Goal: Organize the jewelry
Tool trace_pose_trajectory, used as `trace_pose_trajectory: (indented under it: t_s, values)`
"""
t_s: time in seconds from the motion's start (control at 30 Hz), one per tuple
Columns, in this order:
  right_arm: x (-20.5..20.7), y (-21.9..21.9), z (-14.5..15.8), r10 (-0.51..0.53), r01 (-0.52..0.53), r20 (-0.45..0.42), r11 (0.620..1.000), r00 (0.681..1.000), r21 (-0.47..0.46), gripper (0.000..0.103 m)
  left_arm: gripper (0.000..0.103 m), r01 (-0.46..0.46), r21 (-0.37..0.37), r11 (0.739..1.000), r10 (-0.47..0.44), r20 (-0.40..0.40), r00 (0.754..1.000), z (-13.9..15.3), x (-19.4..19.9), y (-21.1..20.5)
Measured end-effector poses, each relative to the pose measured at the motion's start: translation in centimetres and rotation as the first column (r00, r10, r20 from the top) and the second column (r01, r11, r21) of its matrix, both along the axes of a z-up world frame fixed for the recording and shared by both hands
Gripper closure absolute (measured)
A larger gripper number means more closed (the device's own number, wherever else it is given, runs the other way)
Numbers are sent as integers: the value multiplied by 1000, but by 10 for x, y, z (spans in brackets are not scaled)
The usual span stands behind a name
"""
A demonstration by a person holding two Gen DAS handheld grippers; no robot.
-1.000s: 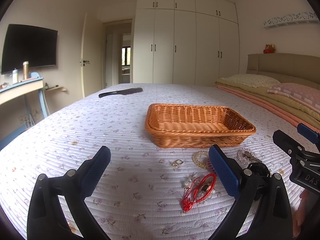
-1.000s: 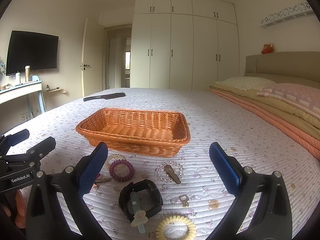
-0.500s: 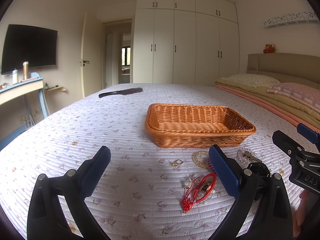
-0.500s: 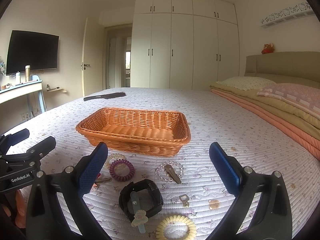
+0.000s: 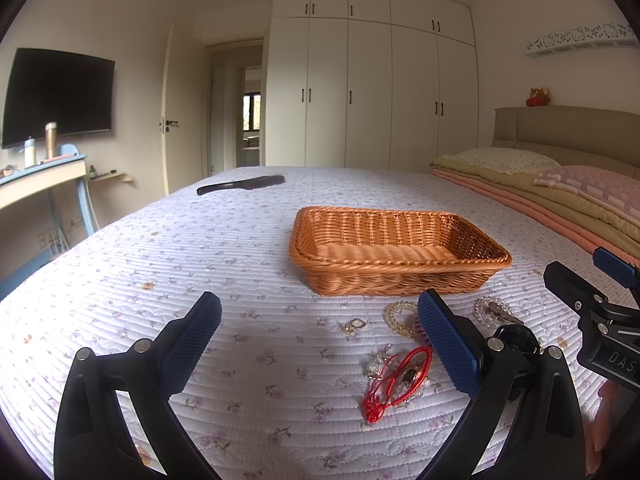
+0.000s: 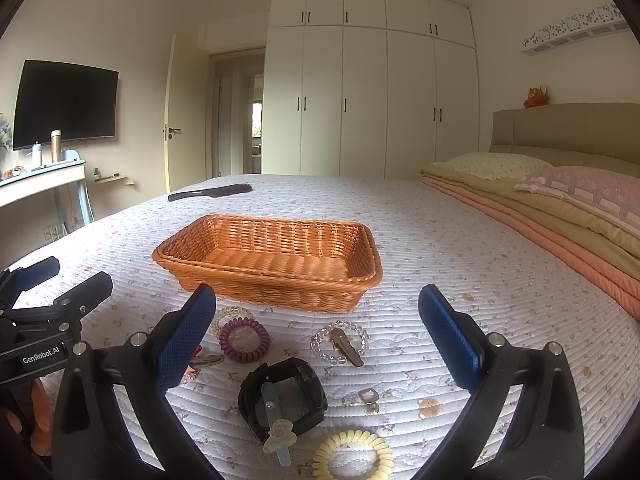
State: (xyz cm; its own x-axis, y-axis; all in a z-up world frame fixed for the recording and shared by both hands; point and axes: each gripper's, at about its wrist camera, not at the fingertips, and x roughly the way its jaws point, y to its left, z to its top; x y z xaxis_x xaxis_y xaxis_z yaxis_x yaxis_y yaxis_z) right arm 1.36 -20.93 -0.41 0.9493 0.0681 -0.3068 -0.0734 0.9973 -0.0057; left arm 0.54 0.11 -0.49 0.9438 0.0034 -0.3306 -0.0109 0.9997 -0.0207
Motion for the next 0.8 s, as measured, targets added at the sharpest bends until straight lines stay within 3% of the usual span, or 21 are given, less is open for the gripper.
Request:
trace_pose_trajectory:
  t_s: [0.8]
  values:
    - [-3, 3, 1, -3, 3, 2, 1000, 1000, -9, 6, 7, 0, 0, 1000, 0, -1, 1000, 0, 0, 0]
